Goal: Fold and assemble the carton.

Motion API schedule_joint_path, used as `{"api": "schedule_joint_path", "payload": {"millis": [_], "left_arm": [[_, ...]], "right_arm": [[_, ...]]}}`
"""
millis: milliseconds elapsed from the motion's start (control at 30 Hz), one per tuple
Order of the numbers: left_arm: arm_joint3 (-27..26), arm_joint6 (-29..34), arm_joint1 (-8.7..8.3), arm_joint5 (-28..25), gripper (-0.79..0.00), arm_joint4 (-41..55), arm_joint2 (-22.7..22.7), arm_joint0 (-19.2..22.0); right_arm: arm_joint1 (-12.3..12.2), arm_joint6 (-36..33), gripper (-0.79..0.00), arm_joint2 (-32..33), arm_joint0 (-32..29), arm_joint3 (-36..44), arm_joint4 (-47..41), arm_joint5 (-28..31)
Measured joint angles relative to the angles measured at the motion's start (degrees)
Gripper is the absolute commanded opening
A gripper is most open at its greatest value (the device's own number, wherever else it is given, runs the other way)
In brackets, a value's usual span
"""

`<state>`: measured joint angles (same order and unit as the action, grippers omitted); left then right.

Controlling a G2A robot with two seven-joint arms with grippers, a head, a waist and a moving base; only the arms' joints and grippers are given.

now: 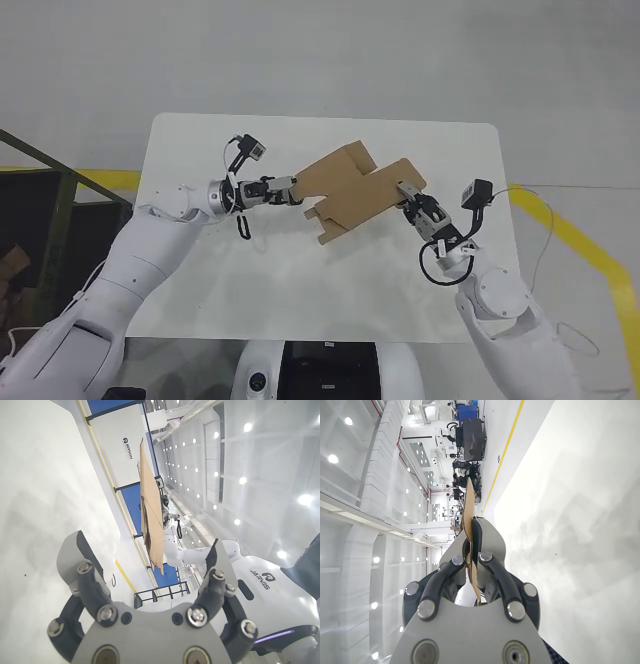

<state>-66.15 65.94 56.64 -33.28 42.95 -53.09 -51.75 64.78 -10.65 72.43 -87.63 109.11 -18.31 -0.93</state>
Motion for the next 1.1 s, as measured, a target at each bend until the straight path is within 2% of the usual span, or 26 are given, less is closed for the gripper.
{"api": "schedule_joint_path", "payload": {"millis": [100, 333, 633, 767, 1100], "left_arm": [[0.25, 0.34, 0.34, 0.75, -0.603, -0.03, 0.16, 0.26], [0.85, 0.79, 0.86, 1.54, -0.650, -0.33, -0.33, 0.68], [0.90, 1.31, 1.34, 3.24, -0.650, 0.07, -1.17, 0.20], [0.99, 1.30, 1.62, 3.95, -0.606, 0.23, -1.33, -0.04], [1.46, 0.17, 2.57, 4.98, -0.585, 1.10, -1.79, 0.12]], "right_arm": [[0.10, 0.31, -0.785, 0.20, -0.23, -0.06, 0.43, 0.16], [0.33, 1.17, -0.785, 0.71, -0.64, -0.32, 1.33, 0.54], [0.72, 3.10, -0.785, 1.31, -0.63, -0.77, 2.68, 1.29], [0.88, 3.64, -0.785, 1.41, -0.47, -0.92, 3.65, 1.49], [1.32, 4.43, -0.785, 1.14, -0.62, -0.52, 5.89, 2.31]]}}
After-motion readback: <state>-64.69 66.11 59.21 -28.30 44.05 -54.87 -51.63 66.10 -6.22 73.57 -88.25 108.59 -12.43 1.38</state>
